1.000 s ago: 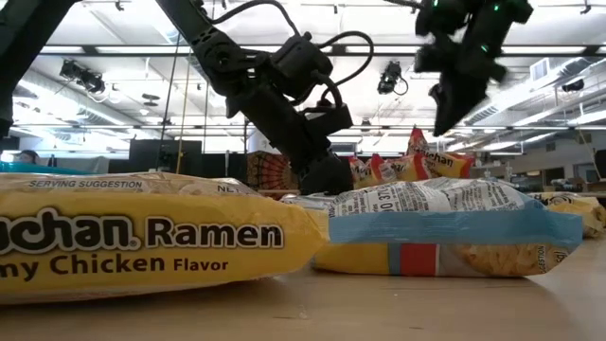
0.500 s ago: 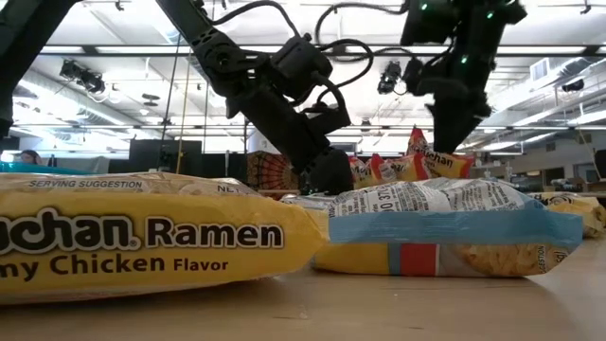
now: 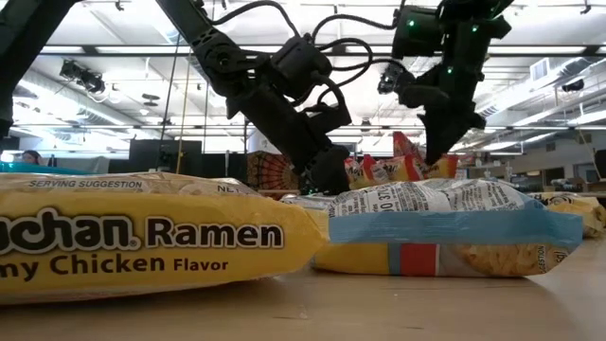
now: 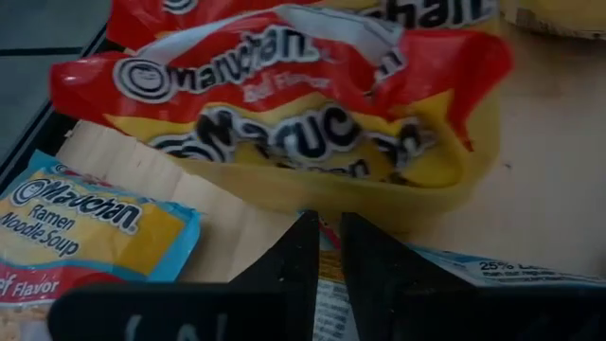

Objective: Sort Maruchan noodles
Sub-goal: Put the red noodle pack into the yellow bin

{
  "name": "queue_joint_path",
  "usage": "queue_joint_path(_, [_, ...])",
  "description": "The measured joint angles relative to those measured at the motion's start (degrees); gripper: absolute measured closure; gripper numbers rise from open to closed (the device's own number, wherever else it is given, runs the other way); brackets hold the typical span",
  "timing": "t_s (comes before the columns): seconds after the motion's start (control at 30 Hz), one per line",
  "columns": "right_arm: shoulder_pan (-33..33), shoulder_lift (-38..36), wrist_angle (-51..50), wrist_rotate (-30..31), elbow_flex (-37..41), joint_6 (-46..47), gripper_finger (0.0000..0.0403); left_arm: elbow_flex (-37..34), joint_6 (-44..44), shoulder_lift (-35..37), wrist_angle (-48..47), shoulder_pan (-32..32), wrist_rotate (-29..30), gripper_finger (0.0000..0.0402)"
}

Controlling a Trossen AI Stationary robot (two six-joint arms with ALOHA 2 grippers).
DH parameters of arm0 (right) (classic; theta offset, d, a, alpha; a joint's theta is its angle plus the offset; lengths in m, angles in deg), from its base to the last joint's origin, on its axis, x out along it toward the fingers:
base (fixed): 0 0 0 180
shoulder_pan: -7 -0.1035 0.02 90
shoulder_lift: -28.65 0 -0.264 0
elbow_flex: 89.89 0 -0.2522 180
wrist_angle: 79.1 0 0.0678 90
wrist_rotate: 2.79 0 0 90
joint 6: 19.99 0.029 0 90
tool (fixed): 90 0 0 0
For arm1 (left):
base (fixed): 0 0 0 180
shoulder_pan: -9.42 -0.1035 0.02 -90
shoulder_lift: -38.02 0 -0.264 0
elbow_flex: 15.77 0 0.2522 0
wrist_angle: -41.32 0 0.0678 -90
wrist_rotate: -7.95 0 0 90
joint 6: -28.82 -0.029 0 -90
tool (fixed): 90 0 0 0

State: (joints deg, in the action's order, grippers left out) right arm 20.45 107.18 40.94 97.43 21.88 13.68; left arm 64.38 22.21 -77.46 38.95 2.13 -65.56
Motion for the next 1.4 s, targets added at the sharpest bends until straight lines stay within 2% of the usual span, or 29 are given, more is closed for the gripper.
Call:
queue_joint_path(0.27, [7.4,-6.0,-9.9,-9.3,-4.2,9.1,0.0396,0.0,-2.6,0.0,0.2,-1.3,0.9,0.0349])
queue_joint_path(0.43, [11.9,-5.4,-13.4,-13.5,-4.3,12.2,0.0399,0.0,-2.7,0.0,2.5,-2.3,0.9,0.0349])
queue_joint_path(0.73, [12.9,0.4,-6.3,-19.1,-4.3,13.0,0.0398,0.0,-2.6,-0.9,3.2,-1.5,-0.4,0.0349])
queue_joint_path(0.97, [12.9,2.9,1.1,-28.8,-4.3,13.3,0.0398,0.0,-3.0,-3.0,4.8,0.3,-0.4,0.0349])
queue_joint_path(1.17, [14.9,2.9,-2.1,-29.0,-3.9,12.0,0.0398,0.0,-5.0,-3.0,5.7,1.3,-0.5,0.0349])
queue_joint_path(1.4, [19.4,2.7,0.5,-29.1,0.8,10.4,0.0398,0.0,-5.8,-3.0,6.6,1.7,-0.5,0.0349])
